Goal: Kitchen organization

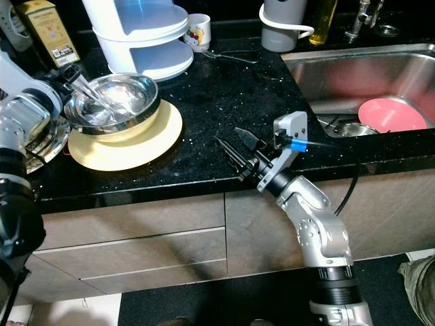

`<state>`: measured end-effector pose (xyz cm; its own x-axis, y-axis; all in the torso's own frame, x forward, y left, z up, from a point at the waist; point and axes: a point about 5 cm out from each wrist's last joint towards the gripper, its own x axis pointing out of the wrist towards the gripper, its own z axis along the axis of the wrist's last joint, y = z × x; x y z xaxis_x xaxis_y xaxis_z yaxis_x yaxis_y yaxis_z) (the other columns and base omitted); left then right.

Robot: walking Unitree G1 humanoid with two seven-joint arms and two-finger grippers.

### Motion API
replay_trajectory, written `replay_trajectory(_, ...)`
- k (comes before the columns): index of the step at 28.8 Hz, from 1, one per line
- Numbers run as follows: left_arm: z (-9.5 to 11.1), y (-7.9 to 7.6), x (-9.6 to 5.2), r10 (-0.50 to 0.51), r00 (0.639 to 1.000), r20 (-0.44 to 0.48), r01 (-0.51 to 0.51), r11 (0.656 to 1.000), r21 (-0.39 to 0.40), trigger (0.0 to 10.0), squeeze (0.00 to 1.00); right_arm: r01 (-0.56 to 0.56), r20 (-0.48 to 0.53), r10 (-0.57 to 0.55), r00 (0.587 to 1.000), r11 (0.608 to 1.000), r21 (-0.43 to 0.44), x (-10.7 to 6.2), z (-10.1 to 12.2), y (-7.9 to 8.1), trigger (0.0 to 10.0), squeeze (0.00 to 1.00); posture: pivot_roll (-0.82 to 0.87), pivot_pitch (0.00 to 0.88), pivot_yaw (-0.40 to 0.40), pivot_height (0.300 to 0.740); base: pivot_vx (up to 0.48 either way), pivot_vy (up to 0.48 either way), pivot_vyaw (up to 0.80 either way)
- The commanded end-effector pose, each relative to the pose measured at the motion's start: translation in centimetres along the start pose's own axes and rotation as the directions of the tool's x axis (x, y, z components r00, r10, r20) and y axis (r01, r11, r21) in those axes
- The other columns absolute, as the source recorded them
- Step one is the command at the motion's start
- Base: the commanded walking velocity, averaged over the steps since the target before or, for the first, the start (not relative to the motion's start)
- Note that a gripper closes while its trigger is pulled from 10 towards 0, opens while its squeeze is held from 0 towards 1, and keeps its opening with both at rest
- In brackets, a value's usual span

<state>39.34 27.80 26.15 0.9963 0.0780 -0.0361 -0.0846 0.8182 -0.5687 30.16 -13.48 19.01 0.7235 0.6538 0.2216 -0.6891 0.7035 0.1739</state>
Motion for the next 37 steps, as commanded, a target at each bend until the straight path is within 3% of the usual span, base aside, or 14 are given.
replay_trajectory(1,-0.1,0.2,0.1,0.018,0.999,-0.033,-0.018,1.0,-0.001,10.0,0.0,-0.005,-0.002,0.005,1.0,1.0,0.0,-0.1,0.1,0.2,10.0,0.0,-0.08,0.079,0.031,0.74,0.0,0.0,0.0)
replay_trajectory(10,0.3,-0.9,0.3,0.001,0.999,-0.051,-0.002,1.0,-0.018,10.0,0.0,-0.001,0.0,0.001,1.0,1.0,0.001,0.1,0.0,0.2,10.0,0.0,-0.07,0.074,0.033,0.74,0.0,0.0,0.0)
replay_trajectory(11,0.3,-1.2,0.3,-0.008,0.999,-0.053,0.007,1.0,-0.026,4.2,0.0,-0.001,0.001,0.001,1.0,1.0,0.0,0.1,0.1,0.2,10.0,0.0,-0.07,0.071,0.033,0.74,0.0,0.0,0.0)
replay_trajectory(12,0.4,-1.3,0.3,-0.013,0.998,-0.055,0.011,0.999,-0.032,0.0,0.0,-0.001,0.002,0.001,1.0,1.0,0.0,0.2,0.1,0.1,10.0,0.0,-0.07,0.067,0.032,0.74,0.0,0.0,0.0)
replay_trajectory(28,0.7,-2.5,-0.5,0.001,1.0,-0.017,-0.002,0.999,-0.037,0.0,0.0,0.0,0.01,0.0,1.0,1.0,-0.003,0.4,0.0,0.2,10.0,0.0,-0.06,0.05,0.038,0.74,0.0,0.0,0.0)
replay_trajectory(32,1.4,-4.0,-1.1,-0.045,0.997,0.057,0.046,0.999,-0.013,0.0,0.0,0.0,0.01,0.0,1.0,1.0,-0.004,0.4,0.0,0.2,10.0,0.0,-0.06,0.049,0.036,0.74,0.0,0.0,0.0)
replay_trajectory(33,1.9,-5.0,-1.5,-0.095,0.99,0.104,0.096,0.995,-0.008,0.0,0.0,0.0,0.011,0.0,1.0,1.0,-0.004,0.5,0.0,0.2,10.0,0.0,-0.06,0.05,0.038,0.74,0.0,0.0,0.0)
replay_trajectory(37,3.3,-8.5,-3.1,-0.302,0.92,0.248,0.306,0.952,0.025,0.0,0.0,-0.001,0.017,0.001,1.0,1.0,0.0,0.6,0.0,0.2,10.0,0.0,-0.06,0.051,0.04,0.74,0.0,0.0,0.0)
